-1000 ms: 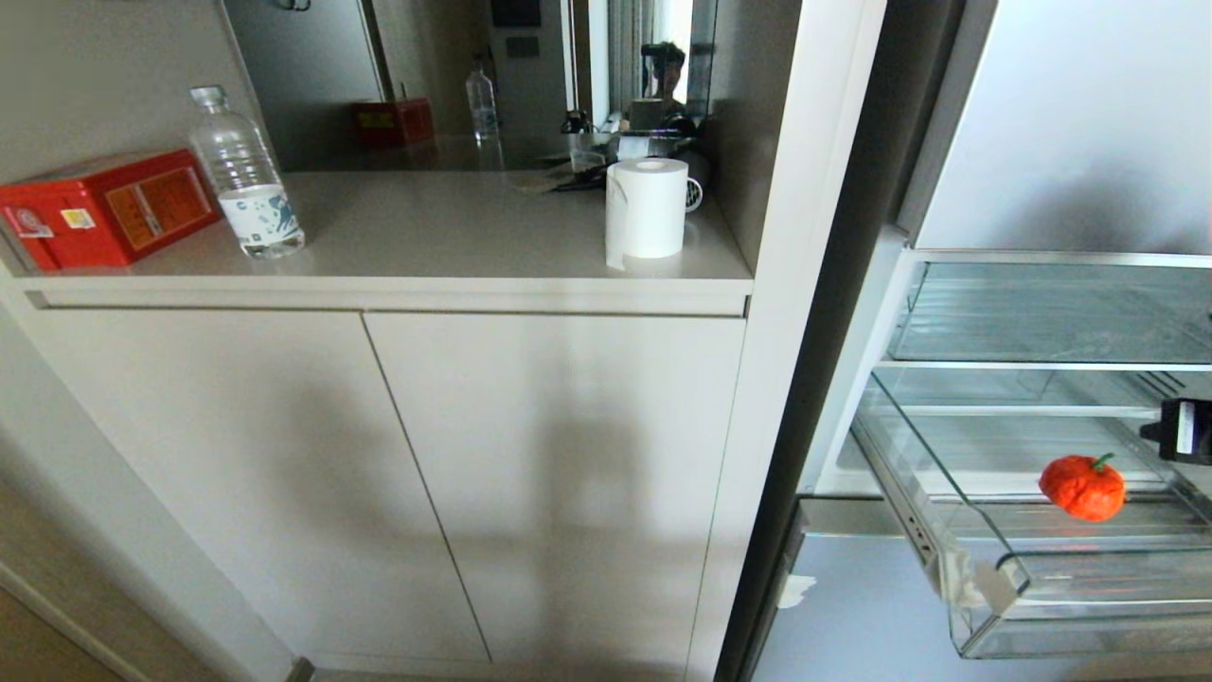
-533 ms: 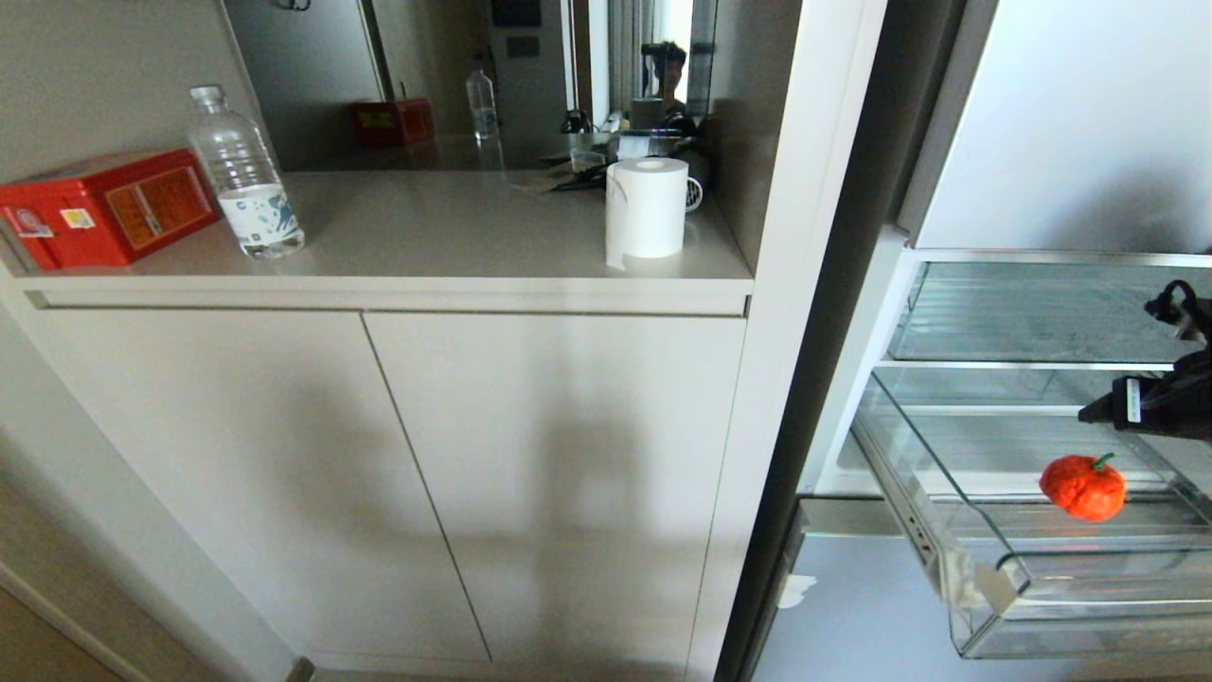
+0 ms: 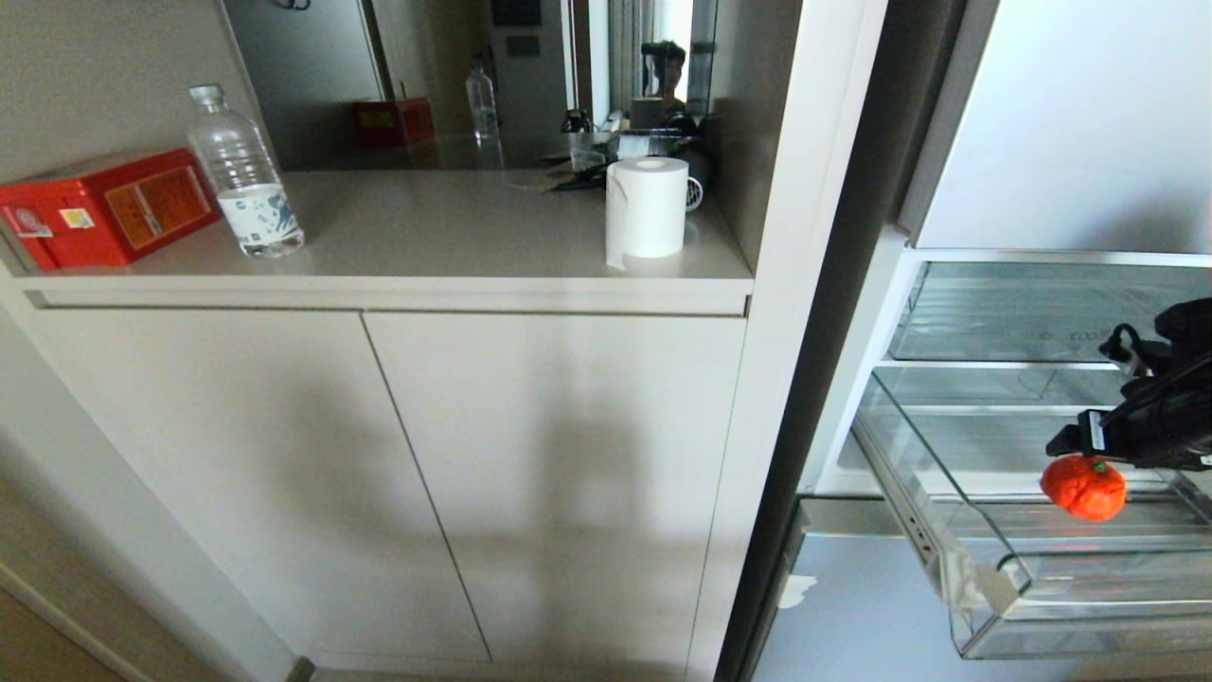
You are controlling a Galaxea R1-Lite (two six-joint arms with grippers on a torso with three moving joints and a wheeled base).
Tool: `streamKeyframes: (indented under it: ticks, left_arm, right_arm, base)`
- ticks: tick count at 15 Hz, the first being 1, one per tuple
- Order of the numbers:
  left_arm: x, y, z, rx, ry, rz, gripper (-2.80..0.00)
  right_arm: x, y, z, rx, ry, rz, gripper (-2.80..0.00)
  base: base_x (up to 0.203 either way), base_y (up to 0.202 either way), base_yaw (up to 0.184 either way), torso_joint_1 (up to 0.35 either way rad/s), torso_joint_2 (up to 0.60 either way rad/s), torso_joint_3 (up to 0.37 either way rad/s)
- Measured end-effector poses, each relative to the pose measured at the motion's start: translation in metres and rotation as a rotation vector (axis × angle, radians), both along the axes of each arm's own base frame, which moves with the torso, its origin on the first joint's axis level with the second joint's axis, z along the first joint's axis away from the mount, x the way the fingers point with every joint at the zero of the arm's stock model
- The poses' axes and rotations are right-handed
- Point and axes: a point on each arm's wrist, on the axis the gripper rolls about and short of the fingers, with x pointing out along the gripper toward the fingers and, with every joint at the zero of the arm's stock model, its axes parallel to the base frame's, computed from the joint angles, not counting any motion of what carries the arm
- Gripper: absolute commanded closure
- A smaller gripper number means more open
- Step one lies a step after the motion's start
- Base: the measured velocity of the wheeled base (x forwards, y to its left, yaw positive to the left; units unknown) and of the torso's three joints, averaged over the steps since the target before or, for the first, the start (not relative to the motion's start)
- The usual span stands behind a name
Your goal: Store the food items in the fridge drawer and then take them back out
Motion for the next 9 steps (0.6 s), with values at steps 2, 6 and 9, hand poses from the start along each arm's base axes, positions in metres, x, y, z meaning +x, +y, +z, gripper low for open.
streamKeyframes:
  ticks: [2,6,9]
  left_arm:
    - [0.000,0.000,0.000,0.000,0.000,0.000,0.00]
    - [0.000,0.000,0.000,0.000,0.000,0.000,0.00]
    - [0.000,0.000,0.000,0.000,0.000,0.000,0.00]
  right_arm:
    - [0.004,-0.002,-0.009,0.005,0.017,-0.003,-2.80]
    - [0.010,-0.005,-0.023,0.023,0.043,-0.002,-2.80]
    - [0.014,-0.006,-0.030,0.033,0.052,-0.004,-2.80]
  base:
    - [0.000,0.000,0.000,0.000,0.00,0.000]
    - [0.000,0.000,0.000,0.000,0.00,0.000]
    - [0.000,0.000,0.000,0.000,0.00,0.000]
